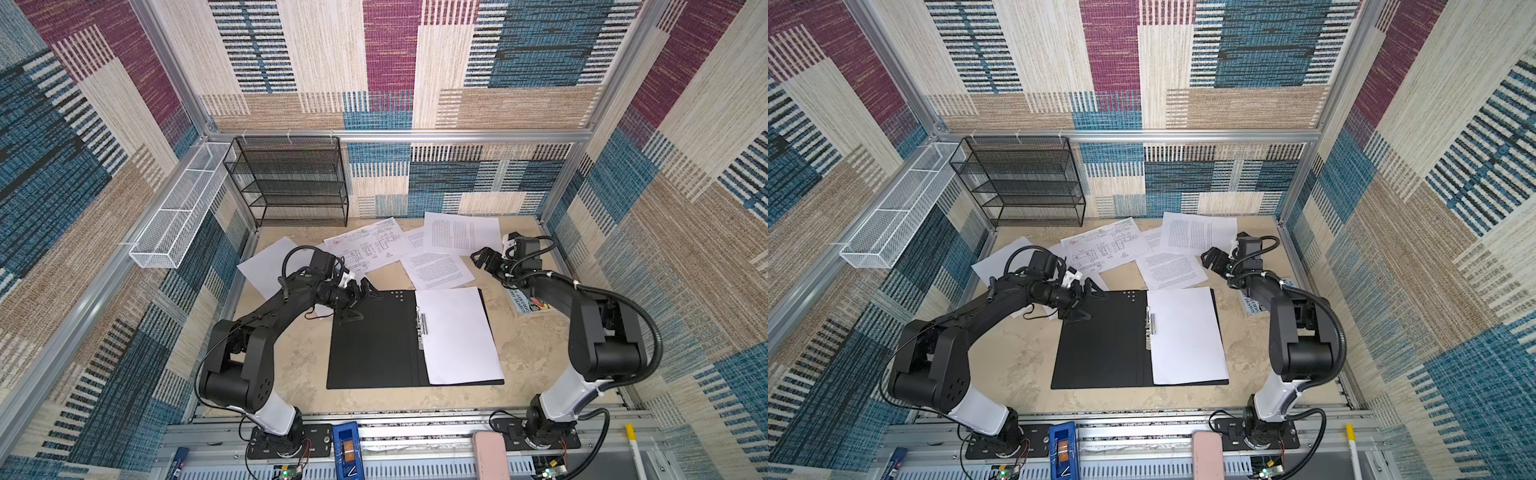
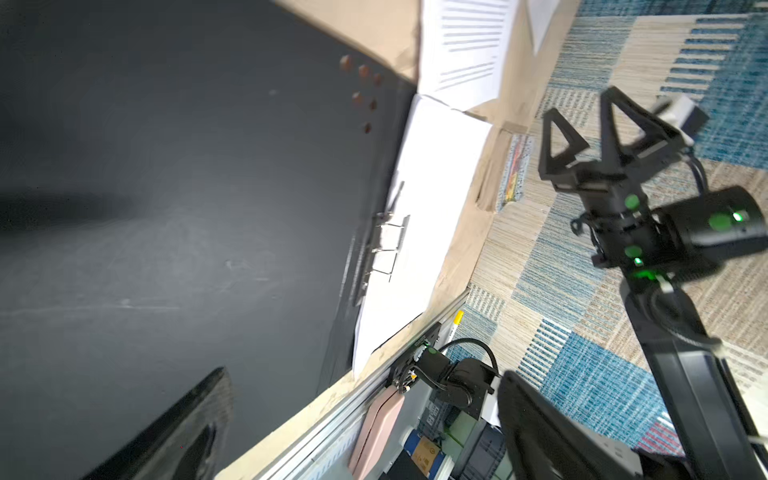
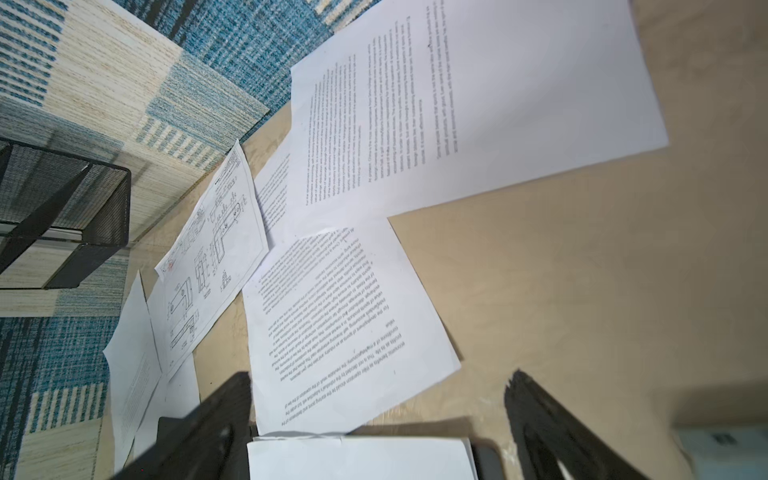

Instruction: Put the files into the folder

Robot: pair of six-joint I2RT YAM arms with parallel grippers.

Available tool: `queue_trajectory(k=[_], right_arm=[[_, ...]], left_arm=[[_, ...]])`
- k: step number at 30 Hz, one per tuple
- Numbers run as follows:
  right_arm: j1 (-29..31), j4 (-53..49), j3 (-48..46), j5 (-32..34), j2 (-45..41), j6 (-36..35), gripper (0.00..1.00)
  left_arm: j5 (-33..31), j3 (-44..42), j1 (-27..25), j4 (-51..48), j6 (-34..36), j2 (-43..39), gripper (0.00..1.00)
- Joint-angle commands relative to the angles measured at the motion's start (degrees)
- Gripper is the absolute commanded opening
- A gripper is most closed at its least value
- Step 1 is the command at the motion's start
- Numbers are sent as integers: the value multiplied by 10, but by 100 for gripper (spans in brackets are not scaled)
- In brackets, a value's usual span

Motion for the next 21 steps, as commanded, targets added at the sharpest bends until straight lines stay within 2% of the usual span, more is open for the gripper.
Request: queue_trajectory(k=[1,7,14,17,21], right_arm=[[-2,-5,45,-40,48,-20,95],[-1,-46,139,-64,138,-40,93],[5,-51,160,-103,181,-47,91],[15,-67,185,-111,205,-59,90],[22,-76,204,-114,224,-57,90]], left_arm=[[-35,50,-19,-27,17,3,99],[-41,241,-69,-27,15,169,99],[-42,508,-97,-30,4,387,98],[-32,598,-104,-30,-3,457,98],[-31,677,-107,-29,-25,524,98]])
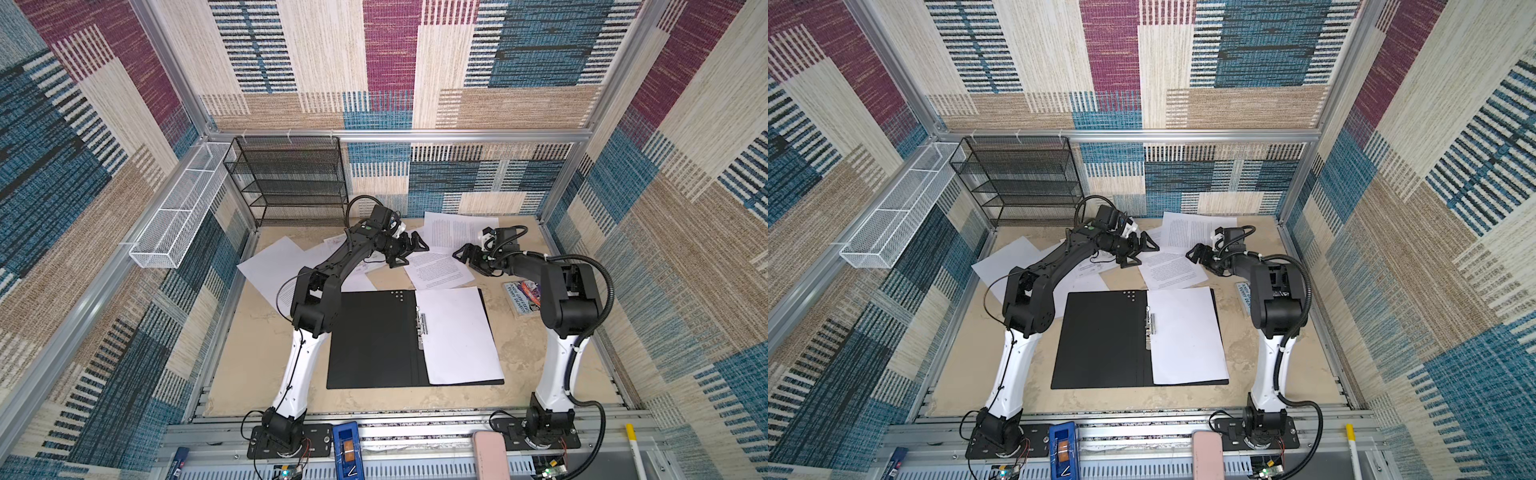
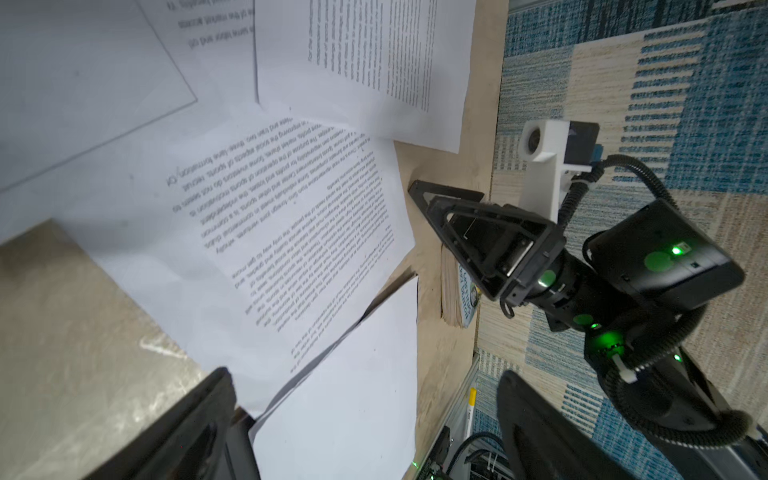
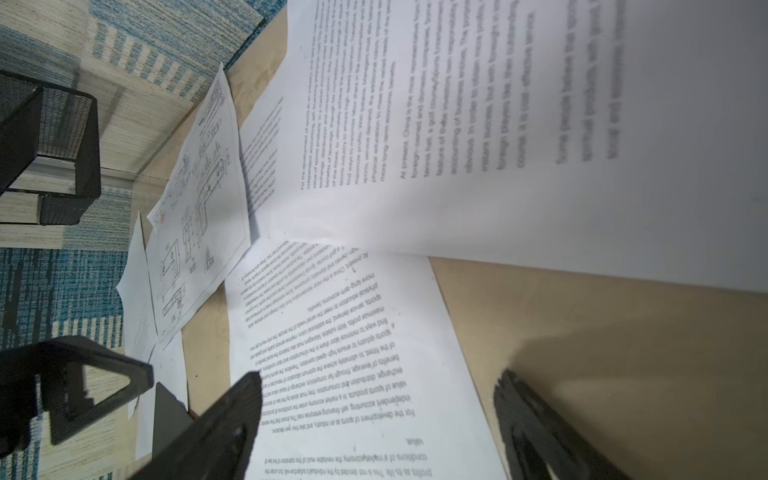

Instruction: Put the files into the folder

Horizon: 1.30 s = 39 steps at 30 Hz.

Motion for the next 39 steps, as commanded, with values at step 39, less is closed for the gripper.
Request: queue_trajectory(k=[39], right_arm=[[39,-40,336,-283,229,29,89]], left_arm=[[-55,-22,43,-113,64,90,98]])
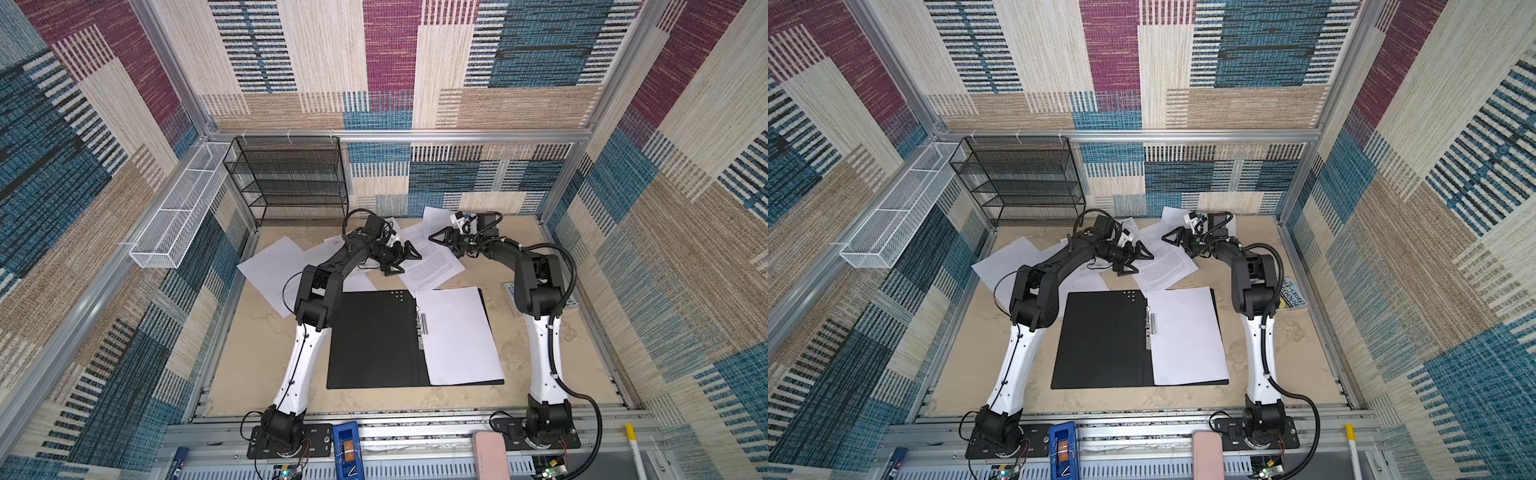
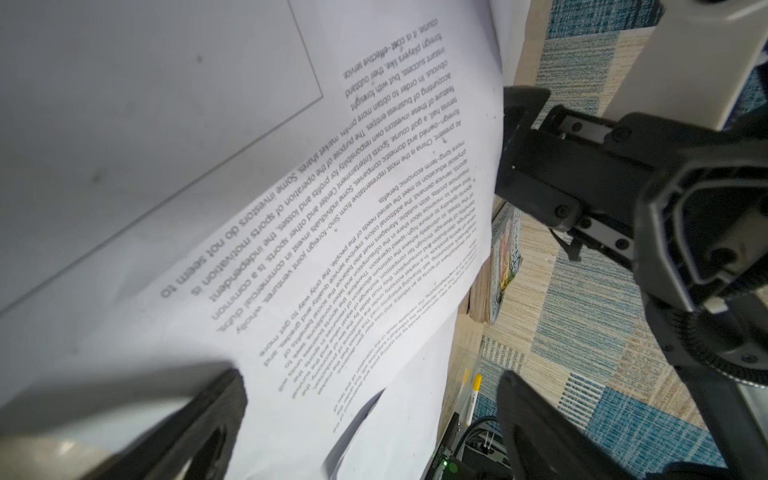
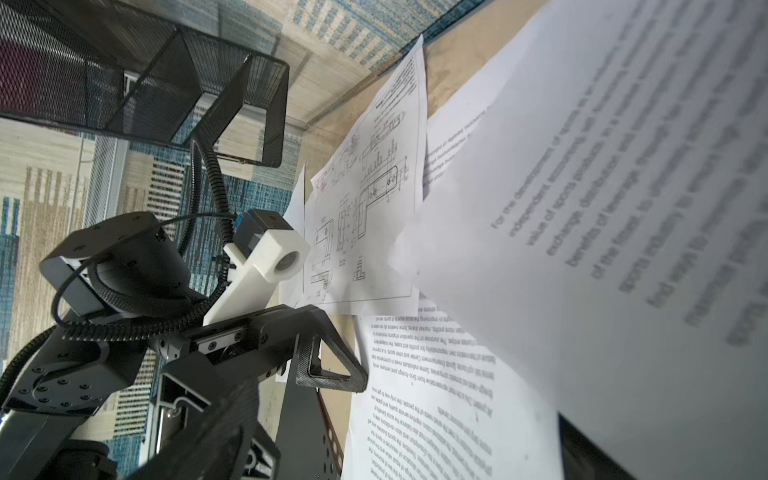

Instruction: Put the files into the folder

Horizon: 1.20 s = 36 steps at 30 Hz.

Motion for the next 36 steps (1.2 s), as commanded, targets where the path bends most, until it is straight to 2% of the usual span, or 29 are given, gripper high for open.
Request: queue_trajectory(k=[1,7,21,26,31,36], right_arm=[[5,-51,56,-13,27,-28,88],[11,-118,124,33,59,-42,67],[54,-123,49,101,-43,-68,18],[90,-148,56,141,-82,-90,9],[107,-132,32,178,-156,-90,1],[107,-77,-37,207,-266,-72,0]], left_arm=[[-106,-11,8,-104,19,19,98],[-103,-11,15,-104,15,17,98],[-62,-23,26,-73,-8,4,98],[-25,-23,34,-49,-20,-18,98],[15,-39,35,-23,-32,-85,99],[44,-125,35,49,-68,-191,99]])
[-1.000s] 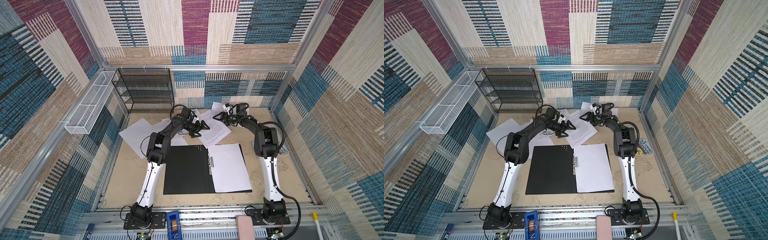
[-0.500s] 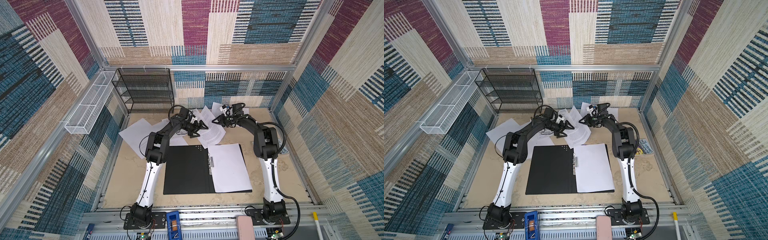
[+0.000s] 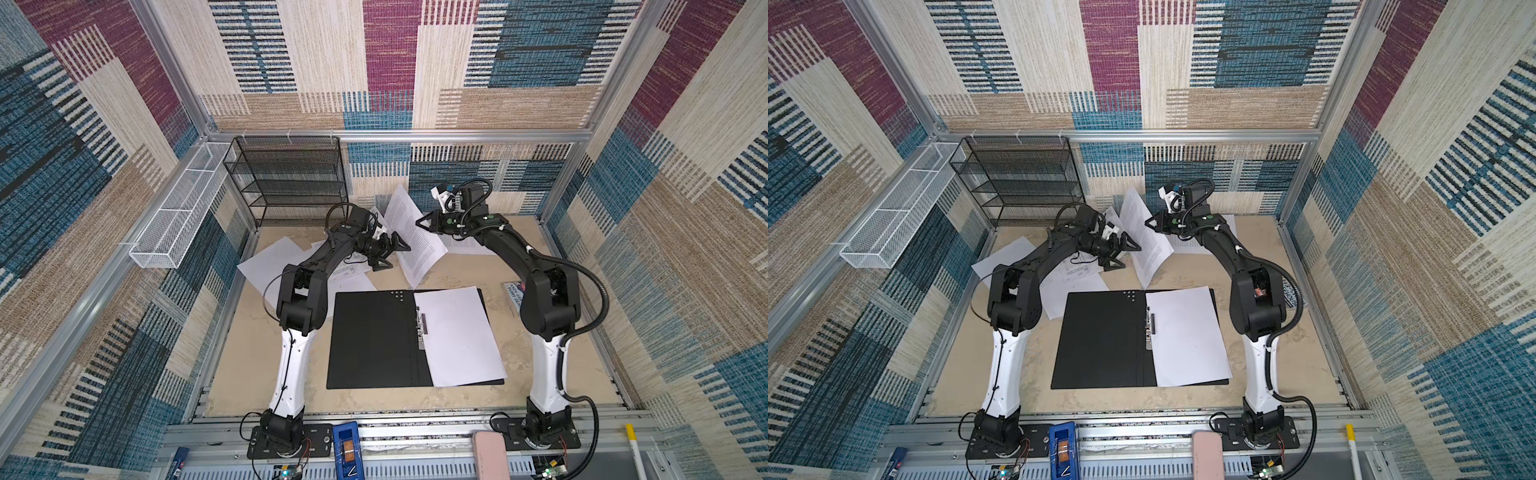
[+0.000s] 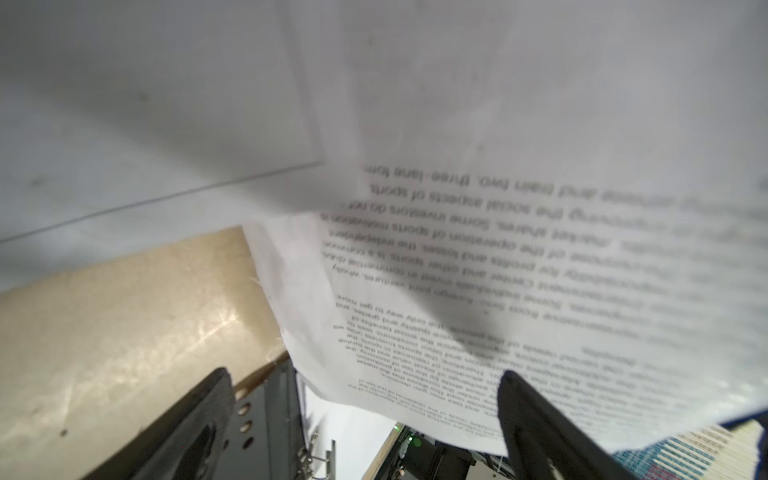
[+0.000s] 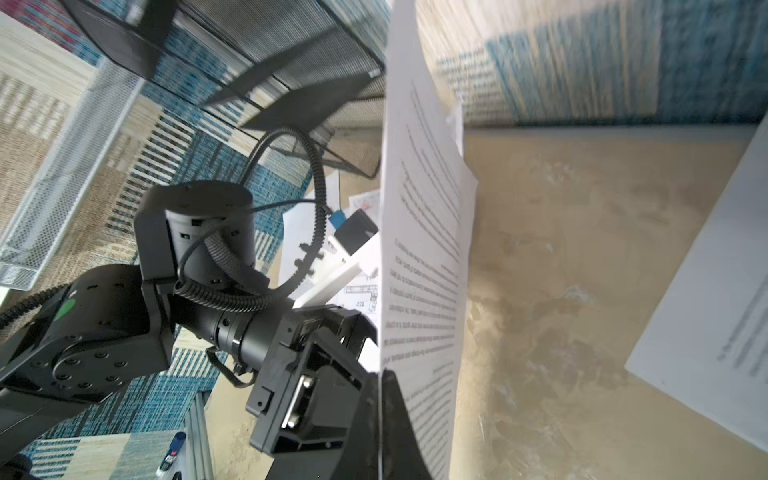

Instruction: Put the files into the folder

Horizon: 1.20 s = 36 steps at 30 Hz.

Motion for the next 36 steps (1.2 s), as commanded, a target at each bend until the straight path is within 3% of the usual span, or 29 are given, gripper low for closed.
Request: queue_trajectory(k=[1,7,13,19,24,36], right_arm=[[-1,61,-40,35,-68,14,0],[-12,85,-150,72,-206,54,0],[-101,108,-383,13,-389,113,0],[-148,34,-571,35,-539,90,0],[-149,-17,-680,138,-584,61,0],[-137,-28,-746,154,-586,51,0]], left_arm=[[31,-51,1,65,-39,-71,99],[25,-210,1,117,-64,-199,99],[-20,-394,-2,113,-34,-300,99],[-44,-521,-6,102,-3,-355,99],[-66,-578,-6,85,2,-370,99],[-90,-633,32,107,-71,-331,98]])
